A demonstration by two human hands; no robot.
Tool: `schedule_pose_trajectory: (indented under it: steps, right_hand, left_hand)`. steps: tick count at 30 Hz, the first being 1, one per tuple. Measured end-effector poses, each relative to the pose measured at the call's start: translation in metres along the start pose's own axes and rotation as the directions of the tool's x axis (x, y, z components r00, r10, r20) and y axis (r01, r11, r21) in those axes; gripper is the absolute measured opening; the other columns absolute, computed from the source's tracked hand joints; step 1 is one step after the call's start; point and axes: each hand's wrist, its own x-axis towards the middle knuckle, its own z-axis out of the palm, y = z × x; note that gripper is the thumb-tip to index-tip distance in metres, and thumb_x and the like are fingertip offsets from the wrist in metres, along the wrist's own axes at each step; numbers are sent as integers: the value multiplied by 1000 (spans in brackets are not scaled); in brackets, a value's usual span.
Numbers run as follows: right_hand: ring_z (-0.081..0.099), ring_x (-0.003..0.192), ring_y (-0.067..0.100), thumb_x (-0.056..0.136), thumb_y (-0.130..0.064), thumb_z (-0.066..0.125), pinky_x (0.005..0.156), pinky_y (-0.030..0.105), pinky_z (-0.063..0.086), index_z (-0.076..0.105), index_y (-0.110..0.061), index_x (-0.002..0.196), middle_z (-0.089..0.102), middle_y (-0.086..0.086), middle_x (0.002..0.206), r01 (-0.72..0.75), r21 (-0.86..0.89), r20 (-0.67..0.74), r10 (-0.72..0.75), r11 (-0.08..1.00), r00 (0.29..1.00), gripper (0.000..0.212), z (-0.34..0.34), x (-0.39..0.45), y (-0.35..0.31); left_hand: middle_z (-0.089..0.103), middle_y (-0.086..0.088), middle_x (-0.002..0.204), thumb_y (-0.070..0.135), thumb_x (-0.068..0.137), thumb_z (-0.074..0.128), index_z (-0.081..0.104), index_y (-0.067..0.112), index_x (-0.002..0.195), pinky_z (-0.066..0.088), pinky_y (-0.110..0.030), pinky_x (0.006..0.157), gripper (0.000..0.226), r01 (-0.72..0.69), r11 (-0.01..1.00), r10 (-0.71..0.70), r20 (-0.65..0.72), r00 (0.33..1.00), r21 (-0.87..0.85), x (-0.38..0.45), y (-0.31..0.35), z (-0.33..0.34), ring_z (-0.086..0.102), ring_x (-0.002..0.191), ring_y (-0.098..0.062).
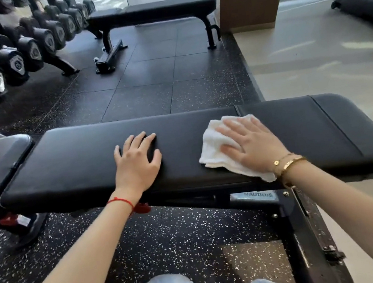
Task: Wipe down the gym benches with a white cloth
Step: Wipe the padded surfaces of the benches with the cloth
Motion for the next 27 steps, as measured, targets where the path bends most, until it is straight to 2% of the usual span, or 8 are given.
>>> schedule_pose_trajectory:
  steps: [3, 5, 9, 12, 16, 19, 24, 27]
  right_hand:
    - [11, 150, 20, 102, -48, 26, 122, 44, -1, 18, -30, 155, 16, -5, 163, -123, -1, 31, 123, 992, 992, 57, -1, 23, 14]
    - [9, 150, 21, 103, -46, 25, 122, 45, -2, 16, -28, 156, 15, -3, 163, -148, 17, 42, 148, 989, 988, 57, 1, 33, 7]
    - [8, 150, 20, 103, -46, 25, 122, 43, -2, 15, -27, 156, 15, -4, 163, -56, 57, 18, 55, 997, 998, 57, 0, 5, 5]
    - [14, 149, 18, 100, -48, 20, 121, 38, 0, 24, -26, 154, 23, -4, 160, -7, 64, -63, 11, 998, 998, 59, -1, -42, 10]
    - [17, 149, 19, 98, -46, 16, 120, 39, 1, 23, -25, 154, 22, -2, 162, -202, 33, -64, 203, 979, 977, 60, 2, -48, 53]
    - [17, 148, 23, 99, -46, 17, 121, 45, 6, 18, -27, 154, 20, 0, 162, -311, 21, -6, 311, 950, 950, 59, 1, -10, 82]
    - [33, 137, 26, 101, -44, 29, 112, 47, 23, 30, -23, 146, 37, 4, 148, -174, -50, -25, 173, 983, 985, 50, -5, 47, 43]
    - [19, 145, 25, 101, -44, 29, 119, 47, 11, 19, -24, 153, 24, 1, 156, -12, -36, 0, 12, 999, 1000, 57, 1, 20, 14]
  left_hand:
    - [42, 5, 152, 37, 94, 49, 48, 34, 140, 15, -54, 120, 46, 14, 1000, -15, 3, 1000, 15, 0, 2, -1, 29, 145, -20]
    - [43, 5, 152, 37, 94, 49, 48, 34, 140, 15, -53, 120, 46, 20, 1000, -20, 0, 1000, 18, 0, 3, -3, 29, 145, -19]
    - [41, 5, 153, 37, 95, 48, 46, 34, 142, 14, -52, 121, 47, 18, 1000, -18, 10, 1000, 23, -1, 2, -3, 28, 146, -19]
    - [34, 6, 157, 36, 98, 44, 40, 34, 146, 11, -53, 122, 49, 35, 998, -39, 72, 997, 55, 0, 4, -4, 21, 149, -18]
    - [32, 2, 158, 30, 98, 41, 40, 28, 147, 8, -54, 122, 49, 126, 992, -125, 90, 988, -1, 2, 26, -4, 19, 149, -19]
    - [32, 0, 158, 29, 98, 41, 37, 25, 148, 6, -53, 122, 51, 76, 997, -76, 59, 995, 1, 2, 55, 3, 19, 149, -19]
    - [28, 1, 160, 34, 99, 40, 33, 26, 150, 3, -53, 122, 53, 18, 1000, -18, 62, 998, -4, -1, 93, 23, 15, 150, -19]
    - [26, 0, 161, 35, 99, 39, 32, 26, 150, 2, -55, 122, 53, 26, 1000, -25, 76, 997, -13, -5, 106, 33, 13, 151, -20]
